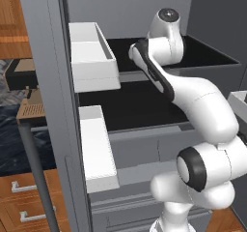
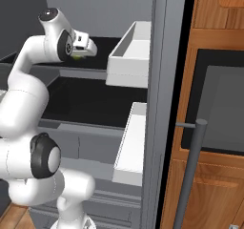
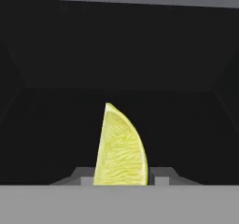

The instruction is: There is a bowl on the dining counter. Grab a lemon wedge from the fridge and place it in the bowl. Then get the liquor bottle and glass cup from the cabinet and place them next to the bowl.

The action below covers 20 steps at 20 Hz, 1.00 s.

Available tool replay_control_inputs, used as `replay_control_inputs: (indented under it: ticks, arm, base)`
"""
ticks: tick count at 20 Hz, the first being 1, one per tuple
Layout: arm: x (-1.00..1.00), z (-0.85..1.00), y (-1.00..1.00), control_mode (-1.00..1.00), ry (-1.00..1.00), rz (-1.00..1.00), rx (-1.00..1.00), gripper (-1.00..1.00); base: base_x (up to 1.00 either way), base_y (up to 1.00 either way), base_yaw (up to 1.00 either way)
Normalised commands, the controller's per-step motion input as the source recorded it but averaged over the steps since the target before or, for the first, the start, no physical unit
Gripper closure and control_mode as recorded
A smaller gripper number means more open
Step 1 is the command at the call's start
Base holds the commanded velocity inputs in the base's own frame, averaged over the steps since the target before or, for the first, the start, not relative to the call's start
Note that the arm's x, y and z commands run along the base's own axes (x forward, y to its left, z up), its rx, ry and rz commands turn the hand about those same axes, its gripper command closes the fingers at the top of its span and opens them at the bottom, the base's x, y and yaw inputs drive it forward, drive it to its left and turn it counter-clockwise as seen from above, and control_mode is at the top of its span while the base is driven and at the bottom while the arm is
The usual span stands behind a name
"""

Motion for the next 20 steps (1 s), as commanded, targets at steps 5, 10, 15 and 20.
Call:
replay_control_inputs:
  ticks: [5, 10, 15, 20]
  arm:
    - [0.17, -0.21, 0.0, -1.0, 0.1, 0.0, 0.0, 1.0]
    - [0.0, -0.01, 0.0, -1.0, 0.0, 0.0, 0.0, 1.0]
    - [-0.16, 0.12, 0.0, -1.0, -0.05, 0.0, 0.0, 1.0]
    - [-0.31, 0.38, 0.0, -1.0, -0.12, 0.0, 0.0, 1.0]
  base:
    - [0.0, 0.0, 0.0]
    - [0.0, 0.0, 0.0]
    - [0.0, 0.0, 0.0]
    - [0.0, 0.0, 0.0]
